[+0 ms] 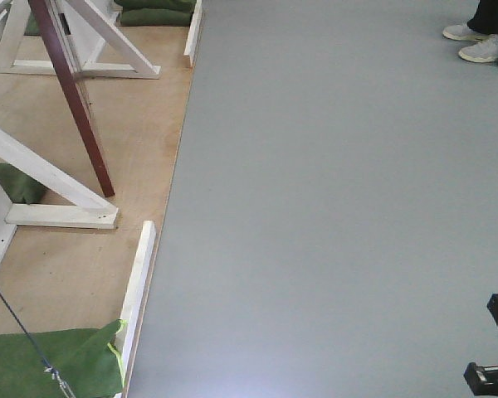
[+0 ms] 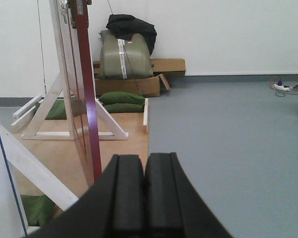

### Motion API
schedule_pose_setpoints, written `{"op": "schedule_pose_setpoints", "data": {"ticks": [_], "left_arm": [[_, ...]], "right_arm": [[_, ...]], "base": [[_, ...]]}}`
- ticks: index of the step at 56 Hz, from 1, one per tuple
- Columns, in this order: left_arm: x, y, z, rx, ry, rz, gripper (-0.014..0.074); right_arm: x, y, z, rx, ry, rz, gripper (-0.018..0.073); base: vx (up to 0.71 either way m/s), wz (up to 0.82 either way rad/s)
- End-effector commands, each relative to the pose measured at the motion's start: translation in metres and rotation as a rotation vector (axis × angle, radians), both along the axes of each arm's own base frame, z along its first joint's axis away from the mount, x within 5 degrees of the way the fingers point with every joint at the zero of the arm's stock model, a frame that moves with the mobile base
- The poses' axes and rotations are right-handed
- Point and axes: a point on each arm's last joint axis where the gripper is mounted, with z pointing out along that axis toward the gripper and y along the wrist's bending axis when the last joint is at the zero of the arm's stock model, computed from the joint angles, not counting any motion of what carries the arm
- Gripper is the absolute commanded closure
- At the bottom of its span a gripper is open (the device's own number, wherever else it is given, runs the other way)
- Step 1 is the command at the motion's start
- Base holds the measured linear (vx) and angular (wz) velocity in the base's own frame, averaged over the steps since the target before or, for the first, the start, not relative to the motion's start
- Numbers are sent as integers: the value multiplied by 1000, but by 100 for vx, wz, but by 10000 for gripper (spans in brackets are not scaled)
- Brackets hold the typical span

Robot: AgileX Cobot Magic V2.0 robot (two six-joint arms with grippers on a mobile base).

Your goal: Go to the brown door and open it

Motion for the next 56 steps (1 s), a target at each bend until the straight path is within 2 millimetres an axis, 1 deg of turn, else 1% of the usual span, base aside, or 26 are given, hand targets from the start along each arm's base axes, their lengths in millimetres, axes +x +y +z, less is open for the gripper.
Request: {"op": "schedule_pose_setpoints", "data": {"ticks": [1,29,56], "left_arm": [[-2,0,13,-13,-105,0,450],[-2,0,13,-13,-105,-3,450],[-2,0,13,-13,-105,-3,450]], "right_arm": [[2,0,6,-9,-84,-1,559],[2,0,6,-9,-83,-1,559],[2,0,6,-9,-83,-1,559]], "base": [[0,0],[3,0],[19,2]]}}
